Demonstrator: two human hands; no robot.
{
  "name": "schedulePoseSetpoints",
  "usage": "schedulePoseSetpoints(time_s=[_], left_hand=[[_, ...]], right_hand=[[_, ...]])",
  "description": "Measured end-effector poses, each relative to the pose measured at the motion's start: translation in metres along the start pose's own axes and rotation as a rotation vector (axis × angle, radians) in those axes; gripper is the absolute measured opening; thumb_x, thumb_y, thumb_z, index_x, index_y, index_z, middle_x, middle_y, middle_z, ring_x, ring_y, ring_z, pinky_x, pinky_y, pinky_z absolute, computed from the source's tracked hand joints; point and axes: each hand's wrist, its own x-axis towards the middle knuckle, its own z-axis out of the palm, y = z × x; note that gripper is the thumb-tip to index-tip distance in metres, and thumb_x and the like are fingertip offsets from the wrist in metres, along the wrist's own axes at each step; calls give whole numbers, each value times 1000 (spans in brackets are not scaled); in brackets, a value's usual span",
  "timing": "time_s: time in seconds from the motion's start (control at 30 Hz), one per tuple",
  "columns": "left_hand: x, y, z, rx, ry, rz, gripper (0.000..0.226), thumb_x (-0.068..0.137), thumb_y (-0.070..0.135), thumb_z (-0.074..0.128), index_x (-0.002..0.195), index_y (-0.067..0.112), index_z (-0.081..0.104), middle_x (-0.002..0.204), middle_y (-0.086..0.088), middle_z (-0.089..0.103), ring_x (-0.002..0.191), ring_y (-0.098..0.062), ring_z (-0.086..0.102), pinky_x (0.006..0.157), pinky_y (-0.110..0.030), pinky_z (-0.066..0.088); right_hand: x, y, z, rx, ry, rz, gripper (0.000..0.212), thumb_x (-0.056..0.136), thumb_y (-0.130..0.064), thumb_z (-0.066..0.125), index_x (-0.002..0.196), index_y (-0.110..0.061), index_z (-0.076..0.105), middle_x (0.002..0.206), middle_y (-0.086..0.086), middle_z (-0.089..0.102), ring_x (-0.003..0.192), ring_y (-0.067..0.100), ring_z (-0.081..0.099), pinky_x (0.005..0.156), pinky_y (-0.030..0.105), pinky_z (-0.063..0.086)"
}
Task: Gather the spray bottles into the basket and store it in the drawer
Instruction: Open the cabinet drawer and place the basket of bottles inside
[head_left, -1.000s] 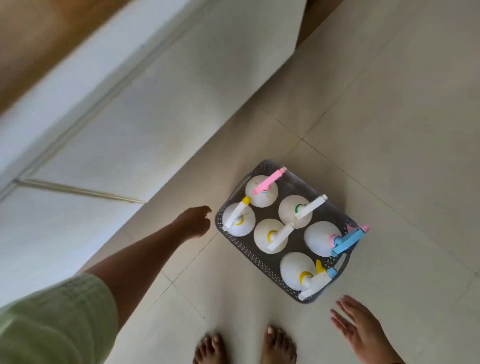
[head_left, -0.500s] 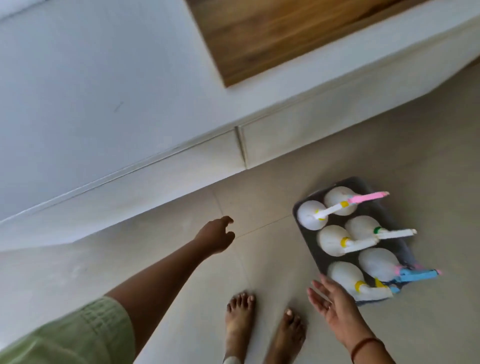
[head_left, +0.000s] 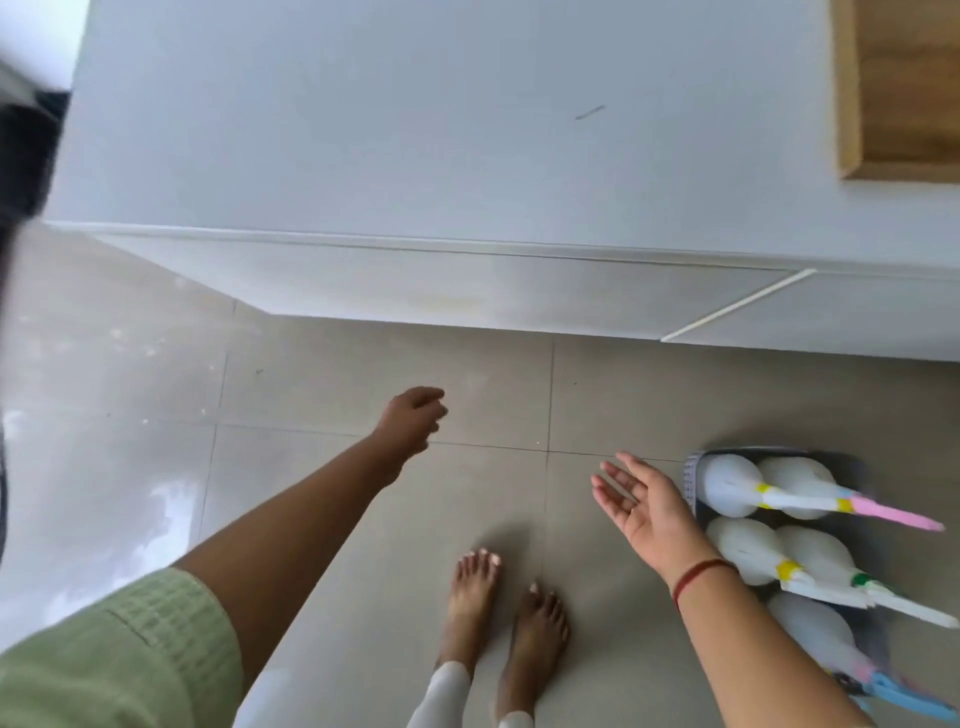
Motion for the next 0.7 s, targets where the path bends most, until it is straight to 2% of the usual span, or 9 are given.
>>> schedulePoseSetpoints(time_s=[0.1, 0.17, 0.23, 0.33, 0.43, 0.57, 0.7], left_hand=[[2, 2, -18, -831, 101, -128, 32, 96, 30, 49, 125, 16, 53, 122, -4, 57, 108, -24, 59, 87, -39, 49], [8, 3, -27, -1159, 109, -134, 51, 93, 51, 43, 130, 15, 48, 131, -7, 54, 117, -26, 55, 97, -43, 46], [14, 3, -33, -1346, 71, -124, 76, 87, 68, 37, 140, 14, 40, 140, -10, 49, 131, -28, 46, 109, -47, 39], [29, 6, -38, -1450, 30, -118, 91, 82, 77, 31, 148, 14, 30, 152, -11, 37, 145, -29, 30, 117, -50, 26], [52, 10, -41, -1472, 27, -139, 94, 81, 79, 29, 150, 14, 27, 156, -12, 30, 148, -28, 22, 119, -51, 22], [97, 10, -46, -1491, 35, -144, 96, 81, 80, 29, 150, 13, 25, 158, -12, 26, 149, -28, 20, 118, -50, 20], [132, 11, -42, -1491, 28, -144, 99, 79, 81, 28, 151, 13, 21, 159, -11, 22, 149, -28, 18, 119, -50, 19]], right_hand=[[6, -4, 41, 20, -24, -4, 25, 95, -30, 53, 108, -10, 57, 103, 11, 61, 89, 25, 63, 70, 31, 61], [12, -8, 68, 38, -48, -14, 44, 94, -45, 49, 120, -10, 54, 110, 11, 61, 96, 24, 61, 84, 34, 55], [20, -11, 91, 91, -63, -21, 62, 91, -57, 44, 134, -12, 47, 121, 12, 57, 110, 27, 57, 98, 38, 46], [31, -15, 120, 209, -56, -28, 75, 88, -67, 38, 143, -15, 38, 143, 15, 44, 130, 33, 44, 109, 44, 35], [50, -19, 144, 317, -41, -39, 80, 87, -70, 33, 147, -16, 31, 152, 15, 33, 140, 35, 32, 114, 45, 28], [91, -18, 174, 431, -11, -51, 82, 88, -71, 29, 149, -17, 27, 154, 15, 29, 142, 34, 29, 115, 46, 25], [125, -12, 191, 440, 12, -60, 79, 87, -72, 28, 144, -16, 36, 145, 15, 41, 133, 34, 41, 111, 43, 32]])
